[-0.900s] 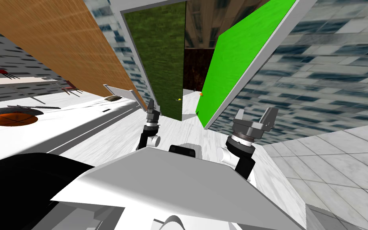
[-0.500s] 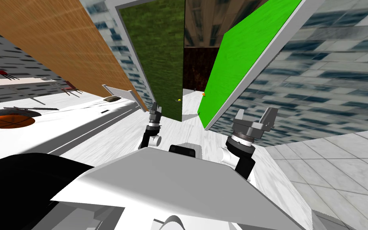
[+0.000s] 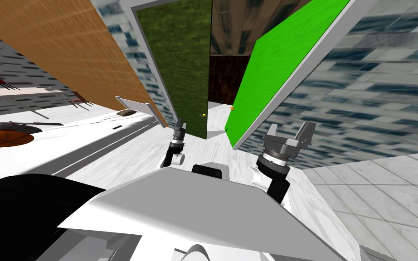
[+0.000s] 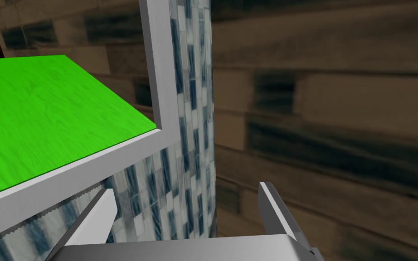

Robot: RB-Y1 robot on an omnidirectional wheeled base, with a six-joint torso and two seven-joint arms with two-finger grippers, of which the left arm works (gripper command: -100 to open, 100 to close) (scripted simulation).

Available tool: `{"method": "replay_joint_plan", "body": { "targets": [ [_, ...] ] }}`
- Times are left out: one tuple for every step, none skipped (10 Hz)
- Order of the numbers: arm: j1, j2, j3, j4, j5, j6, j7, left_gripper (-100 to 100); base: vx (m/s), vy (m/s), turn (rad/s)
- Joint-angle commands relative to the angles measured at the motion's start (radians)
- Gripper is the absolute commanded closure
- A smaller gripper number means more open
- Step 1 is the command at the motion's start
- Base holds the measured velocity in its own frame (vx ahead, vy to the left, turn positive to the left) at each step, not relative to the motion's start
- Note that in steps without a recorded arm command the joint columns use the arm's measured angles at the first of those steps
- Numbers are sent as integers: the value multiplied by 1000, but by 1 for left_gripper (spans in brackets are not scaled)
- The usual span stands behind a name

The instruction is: Push the door open

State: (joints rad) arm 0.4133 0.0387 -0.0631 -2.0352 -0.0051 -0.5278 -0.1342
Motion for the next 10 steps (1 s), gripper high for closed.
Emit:
{"method": "replay_joint_plan", "body": {
  "targets": [
    [-14,4,-3,34,-1,-4,7,-100,108,11,6],
    [-24,7,-4,59,-2,-9,12,-100,97,17,8],
    [-34,10,-6,83,-2,-14,16,-100,83,23,5],
    [-45,13,-7,110,-3,-19,22,-100,98,43,9],
    [-56,16,-8,139,-3,-25,27,-100,102,39,5],
    [-68,19,-10,167,-4,-30,32,-100,100,32,8],
    [-80,22,-11,192,-4,-36,38,-100,107,29,8],
    [-92,24,-13,219,-5,-42,44,-100,100,16,6],
    [-92,24,-13,226,-5,-42,44,-100,57,4,3],
    [-105,27,-14,258,-5,-48,49,-100,57,14,8]
  ]
}}
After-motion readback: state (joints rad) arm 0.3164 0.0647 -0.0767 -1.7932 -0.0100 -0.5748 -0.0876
